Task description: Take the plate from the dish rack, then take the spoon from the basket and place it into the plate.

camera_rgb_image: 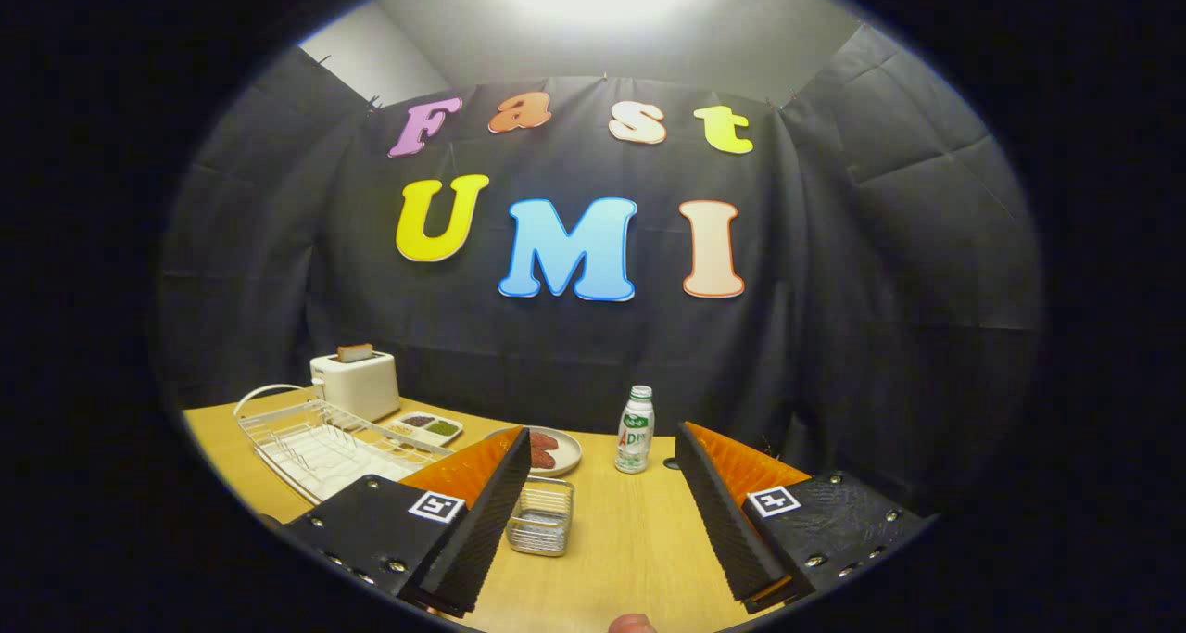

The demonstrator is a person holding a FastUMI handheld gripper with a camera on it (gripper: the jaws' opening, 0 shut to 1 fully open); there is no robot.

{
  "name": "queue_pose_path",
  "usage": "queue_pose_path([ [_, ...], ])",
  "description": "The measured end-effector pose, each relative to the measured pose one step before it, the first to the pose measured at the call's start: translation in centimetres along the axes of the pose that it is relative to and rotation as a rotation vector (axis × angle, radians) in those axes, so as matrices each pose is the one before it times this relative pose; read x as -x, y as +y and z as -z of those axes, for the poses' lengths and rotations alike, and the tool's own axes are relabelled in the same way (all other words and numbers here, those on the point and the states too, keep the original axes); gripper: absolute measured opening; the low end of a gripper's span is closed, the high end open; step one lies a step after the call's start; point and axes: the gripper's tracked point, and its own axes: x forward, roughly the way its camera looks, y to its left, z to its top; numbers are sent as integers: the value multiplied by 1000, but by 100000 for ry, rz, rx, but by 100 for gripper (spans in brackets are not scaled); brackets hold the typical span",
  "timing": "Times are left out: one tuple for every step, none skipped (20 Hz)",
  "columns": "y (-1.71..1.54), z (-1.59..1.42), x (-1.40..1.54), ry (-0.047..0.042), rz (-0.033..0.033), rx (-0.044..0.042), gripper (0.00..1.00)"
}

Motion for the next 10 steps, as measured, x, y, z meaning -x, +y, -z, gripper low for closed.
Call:
queue_pose_path([
  [-1242, 1373, -564, 1492, 298, -1512, 95],
  [-1254, 1024, -445, 1097, 1100, -782, 95],
  [-1214, 490, -296, 61, 968, -404, 95],
  [-806, 3, -255, -1139, 785, -272, 95],
  [-443, -23, -291, -1509, -39, -532, 95],
  [-212, 220, -379, -437, -815, -759, 95],
  [-171, 512, -513, -76, -1203, -1113, 95],
  [-301, 720, -504, 169, -456, -772, 95],
  [-599, 1059, -483, 754, 251, -163, 95],
  [-489, 1234, -455, 963, 328, -339, 95],
])
